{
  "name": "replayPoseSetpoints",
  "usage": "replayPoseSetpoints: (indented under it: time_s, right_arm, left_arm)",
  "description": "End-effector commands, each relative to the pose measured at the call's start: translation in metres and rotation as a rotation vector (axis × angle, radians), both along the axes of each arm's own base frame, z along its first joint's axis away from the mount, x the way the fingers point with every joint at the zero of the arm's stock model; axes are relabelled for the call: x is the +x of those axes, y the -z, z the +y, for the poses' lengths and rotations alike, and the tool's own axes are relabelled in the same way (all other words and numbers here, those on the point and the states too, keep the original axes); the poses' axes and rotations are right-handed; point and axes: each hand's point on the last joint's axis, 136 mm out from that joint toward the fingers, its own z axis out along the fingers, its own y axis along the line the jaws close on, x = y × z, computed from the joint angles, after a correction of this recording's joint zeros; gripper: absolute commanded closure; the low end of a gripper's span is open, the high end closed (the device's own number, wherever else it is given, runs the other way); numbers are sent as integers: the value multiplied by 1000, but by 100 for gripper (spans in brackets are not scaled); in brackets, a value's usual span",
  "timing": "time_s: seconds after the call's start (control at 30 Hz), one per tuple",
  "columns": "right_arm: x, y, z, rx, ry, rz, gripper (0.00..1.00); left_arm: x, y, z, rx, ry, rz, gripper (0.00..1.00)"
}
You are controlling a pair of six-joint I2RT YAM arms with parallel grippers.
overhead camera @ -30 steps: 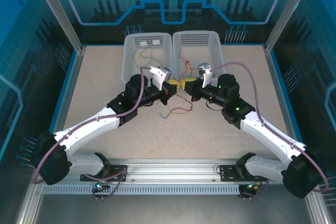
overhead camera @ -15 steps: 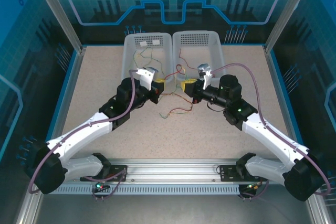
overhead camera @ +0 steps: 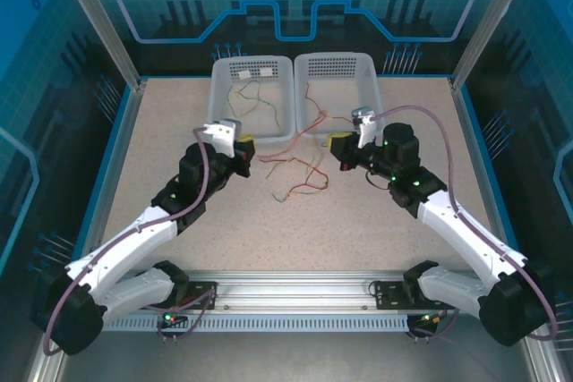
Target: Untangle the cables
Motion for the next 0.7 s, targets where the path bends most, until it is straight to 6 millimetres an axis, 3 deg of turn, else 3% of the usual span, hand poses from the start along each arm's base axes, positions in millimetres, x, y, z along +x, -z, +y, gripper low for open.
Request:
replayPoseSetpoints:
  time_s: [0.0, 0.27, 0.67]
  right_arm:
    - [3, -2, -25, -36, 75, -20, 100]
    - [-2, 5, -43, -77, 121, -31, 100]
    - [0, 8, -59, -119, 165, -49, 100]
  left_arm:
    - [1, 7, 34, -17, -137, 18, 100]
    - [-2, 21, 60, -44, -219, 41, 100]
    - [-7, 18, 88, -35, -319, 30, 100]
